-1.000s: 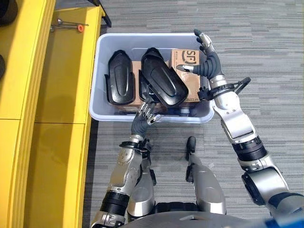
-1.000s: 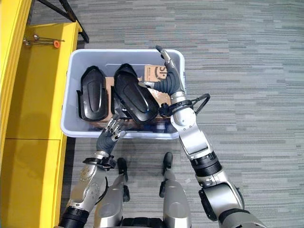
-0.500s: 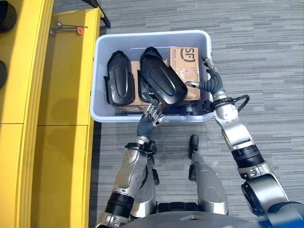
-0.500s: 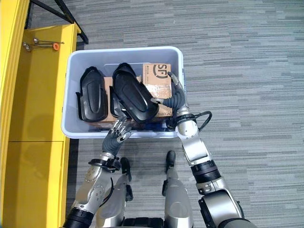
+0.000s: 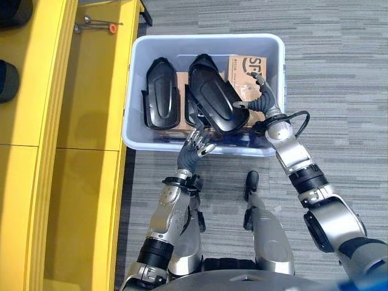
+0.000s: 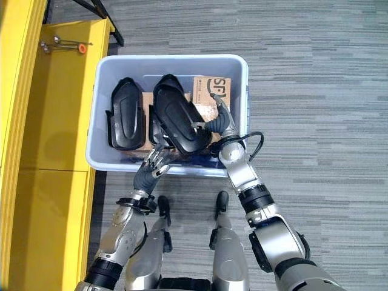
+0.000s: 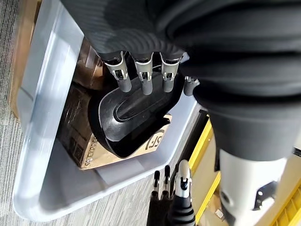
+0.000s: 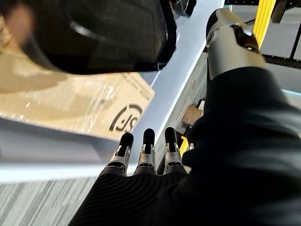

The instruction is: Move parts from the plastic box to the shelf.

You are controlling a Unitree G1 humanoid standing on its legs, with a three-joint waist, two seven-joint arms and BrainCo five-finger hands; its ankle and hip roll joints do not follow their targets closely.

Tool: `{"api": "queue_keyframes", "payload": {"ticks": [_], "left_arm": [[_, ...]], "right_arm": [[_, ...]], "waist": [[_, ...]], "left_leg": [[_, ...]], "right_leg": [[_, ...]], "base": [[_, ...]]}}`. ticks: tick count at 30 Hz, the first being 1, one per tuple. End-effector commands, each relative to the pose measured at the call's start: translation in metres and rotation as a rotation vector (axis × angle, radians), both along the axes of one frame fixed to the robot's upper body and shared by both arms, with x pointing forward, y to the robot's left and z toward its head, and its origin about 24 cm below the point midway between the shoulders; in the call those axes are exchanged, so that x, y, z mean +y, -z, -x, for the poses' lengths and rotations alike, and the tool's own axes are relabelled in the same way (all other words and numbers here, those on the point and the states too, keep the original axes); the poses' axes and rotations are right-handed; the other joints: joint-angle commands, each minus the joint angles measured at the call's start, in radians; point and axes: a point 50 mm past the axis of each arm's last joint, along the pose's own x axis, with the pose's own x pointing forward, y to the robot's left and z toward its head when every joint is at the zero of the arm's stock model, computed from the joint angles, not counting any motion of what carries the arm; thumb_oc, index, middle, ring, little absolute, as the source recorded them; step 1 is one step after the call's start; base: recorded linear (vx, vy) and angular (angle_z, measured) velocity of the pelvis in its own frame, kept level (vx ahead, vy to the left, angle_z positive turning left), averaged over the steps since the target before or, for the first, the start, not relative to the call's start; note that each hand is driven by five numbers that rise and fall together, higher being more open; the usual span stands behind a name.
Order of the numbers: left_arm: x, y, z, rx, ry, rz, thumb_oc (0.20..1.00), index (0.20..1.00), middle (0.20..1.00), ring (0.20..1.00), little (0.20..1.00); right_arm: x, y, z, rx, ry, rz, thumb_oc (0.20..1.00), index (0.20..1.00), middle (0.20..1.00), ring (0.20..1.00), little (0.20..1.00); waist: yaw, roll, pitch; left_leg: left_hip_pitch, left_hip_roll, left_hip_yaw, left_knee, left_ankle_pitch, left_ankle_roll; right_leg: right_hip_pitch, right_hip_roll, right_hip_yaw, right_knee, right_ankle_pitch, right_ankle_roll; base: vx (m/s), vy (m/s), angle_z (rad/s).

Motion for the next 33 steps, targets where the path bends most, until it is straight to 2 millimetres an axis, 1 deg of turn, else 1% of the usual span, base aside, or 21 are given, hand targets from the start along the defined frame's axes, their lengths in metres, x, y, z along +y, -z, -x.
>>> {"api": "queue_keyframes", "payload": {"ticks": [1, 7, 10, 12, 14, 17, 21, 22, 24, 25, 27, 29, 30, 31, 32, 33], "left_arm": [[-0.019, -0.026, 0.001, -0.129, 0.057, 0.081, 1.000, 1.000, 1.000, 1.000, 1.000], [-0.020, -0.036, -0.001, -0.165, 0.061, 0.078, 1.000, 1.000, 1.000, 1.000, 1.000], [-0.021, -0.047, -0.002, -0.207, 0.070, 0.073, 1.000, 1.000, 1.000, 1.000, 1.000], [-0.022, -0.057, -0.003, -0.242, 0.074, 0.073, 1.000, 1.000, 1.000, 1.000, 1.000], [-0.023, -0.061, -0.004, -0.260, 0.080, 0.068, 1.000, 1.000, 1.000, 1.000, 1.000], [-0.024, -0.069, -0.004, -0.284, 0.088, 0.059, 1.000, 1.000, 1.000, 1.000, 1.000], [-0.025, -0.071, -0.003, -0.288, 0.086, 0.068, 1.000, 1.000, 1.000, 1.000, 1.000], [-0.024, -0.071, -0.002, -0.289, 0.084, 0.066, 1.000, 1.000, 1.000, 1.000, 1.000], [-0.024, -0.071, -0.002, -0.289, 0.081, 0.064, 1.000, 1.000, 1.000, 1.000, 1.000], [-0.024, -0.069, -0.001, -0.279, 0.080, 0.063, 1.000, 1.000, 1.000, 1.000, 1.000], [-0.025, -0.071, -0.001, -0.288, 0.083, 0.065, 1.000, 1.000, 1.000, 1.000, 1.000], [-0.025, -0.069, 0.001, -0.281, 0.086, 0.067, 1.000, 1.000, 1.000, 1.000, 1.000], [-0.025, -0.072, 0.000, -0.293, 0.085, 0.066, 1.000, 1.000, 1.000, 1.000, 1.000], [-0.025, -0.073, 0.000, -0.291, 0.085, 0.070, 1.000, 1.000, 1.000, 1.000, 1.000], [-0.025, -0.068, 0.002, -0.273, 0.083, 0.071, 1.000, 1.000, 1.000, 1.000, 1.000], [-0.026, -0.069, 0.003, -0.272, 0.083, 0.077, 1.000, 1.000, 1.000, 1.000, 1.000]], "right_arm": [[0.019, -0.040, -0.005, -0.147, -0.056, -0.047, 1.000, 1.000, 1.000, 1.000, 1.000], [0.024, -0.042, -0.012, -0.136, -0.052, -0.059, 1.000, 1.000, 1.000, 1.000, 1.000], [0.023, -0.035, -0.016, -0.095, -0.039, -0.096, 1.000, 1.000, 1.000, 1.000, 1.000], [0.017, -0.035, -0.020, -0.090, -0.015, -0.101, 1.000, 1.000, 1.000, 1.000, 1.000], [0.013, -0.034, -0.021, -0.086, 0.003, -0.105, 1.000, 1.000, 1.000, 1.000, 1.000], [-0.006, -0.045, -0.026, -0.124, 0.071, -0.102, 1.000, 1.000, 1.000, 1.000, 1.000], [-0.016, -0.057, -0.028, -0.165, 0.109, -0.077, 1.000, 1.000, 1.000, 1.000, 1.000], [-0.018, -0.057, -0.029, -0.168, 0.118, -0.077, 1.000, 1.000, 1.000, 1.000, 1.000], [-0.020, -0.060, -0.029, -0.177, 0.130, -0.074, 1.000, 1.000, 1.000, 1.000, 1.000], [-0.021, -0.060, -0.030, -0.178, 0.137, -0.073, 1.000, 1.000, 1.000, 1.000, 1.000], [-0.024, -0.066, -0.031, -0.193, 0.149, -0.070, 1.000, 1.000, 1.000, 1.000, 1.000], [-0.024, -0.062, -0.032, -0.178, 0.155, -0.075, 1.000, 1.000, 1.000, 1.000, 1.000], [-0.023, -0.066, -0.033, -0.187, 0.156, -0.071, 1.000, 1.000, 1.000, 1.000, 1.000], [-0.022, -0.064, -0.035, -0.175, 0.157, -0.066, 1.000, 1.000, 1.000, 1.000, 1.000], [-0.021, -0.057, -0.035, -0.153, 0.157, -0.062, 1.000, 1.000, 1.000, 1.000, 1.000], [-0.011, -0.052, -0.037, -0.136, 0.132, -0.032, 1.000, 1.000, 1.000, 1.000, 1.000]], "waist": [[0.007, 0.024, -0.027], [0.018, 0.013, -0.027], [0.022, 0.006, -0.027], [0.023, -0.001, -0.027], [0.024, -0.006, -0.027], [0.021, -0.017, -0.027], [0.019, -0.021, -0.027], [0.018, -0.021, -0.027], [0.018, -0.023, -0.027], [0.019, -0.023, -0.027], [0.020, -0.023, -0.027], [0.024, -0.020, -0.027], [0.024, -0.020, -0.027], [0.029, -0.016, -0.027], [0.033, -0.012, -0.027], [0.043, -0.007, -0.027]], "left_leg": [[0.032, 0.013, 0.014, 0.052, -0.050, 0.011], [-0.008, 0.017, 0.005, 0.080, -0.052, 0.004], [-0.039, 0.019, -0.002, 0.102, -0.053, -0.004], [-0.070, 0.021, -0.011, 0.128, -0.056, -0.009], [-0.090, 0.023, -0.018, 0.145, -0.058, -0.013], [-0.157, 0.026, -0.038, 0.206, -0.063, -0.021], [-0.217, 0.028, -0.057, 0.269, -0.070, -0.023], [-0.230, 0.028, -0.061, 0.287, -0.075, -0.024], [-0.254, 0.028, -0.068, 0.309, -0.080, -0.022], [-0.260, 0.030, -0.071, 0.328, -0.091, -0.023], [-0.298, 0.028, -0.079, 0.350, -0.087, -0.017], [-0.304, 0.030, -0.083, 0.367, -0.097, -0.018], [-0.325, 0.028, -0.085, 0.370, -0.089, -0.014], [-0.341, 0.029, -0.089, 0.385, -0.092, -0.010], [-0.323, 0.034, -0.093, 0.398, -0.113, -0.012], [-0.346, 0.035, -0.097, 0.416, -0.119, -0.007]], "right_leg": [[0.017, -0.083, 0.013, 0.063, -0.078, 0.027], [-0.007, -0.091, 0.009, 0.079, -0.078, 0.027], [-0.028, -0.098, 0.008, 0.094, -0.078, 0.027], [-0.049, -0.106, 0.007, 0.109, -0.078, 0.027], [-0.063, -0.111, 0.009, 0.119, -0.076, 0.025], [-0.110, -0.123, 0.016, 0.151, -0.074, 0.023], [-0.155, -0.131, 0.028, 0.190, -0.073, 0.020], [-0.163, -0.131, 0.033, 0.201, -0.074, 0.019], [-0.180, -0.131, 0.039, 0.213, -0.076, 0.017], [-0.183, -0.131, 0.042, 0.227, -0.082, 0.018], [-0.213, -0.135, 0.044, 0.241, -0.076, 0.015], [-0.215, -0.134, 0.047, 0.254, -0.082, 0.016], [-0.232, -0.137, 0.047, 0.256, -0.075, 0.014], [-0.246, -0.137, 0.048, 0.267, -0.074, 0.014], [-0.226, -0.134, 0.051, 0.277, -0.091, 0.018], [-0.244, -0.136, 0.053, 0.294, -0.092, 0.018]], "base": [[0.00, 0.000, 0.00], [0.01, 0.003, 0.06], [0.02, 0.010, 0.09], [0.03, 0.007, 0.05], [0.03, 0.001, 0.07], [0.05, 0.010, 0.07], [0.04, 0.008, -0.03], [0.02, 0.008, -0.08], [0.03, 0.006, -0.08], [0.05, 0.003, -0.05], [0.00, 0.000, 0.00], [0.00, 0.000, 0.00], [0.03, 0.020, 0.05], [0.06, 0.019, 0.08], [0.11, 0.044, 0.03], [0.09, 0.032, -0.01]]}}
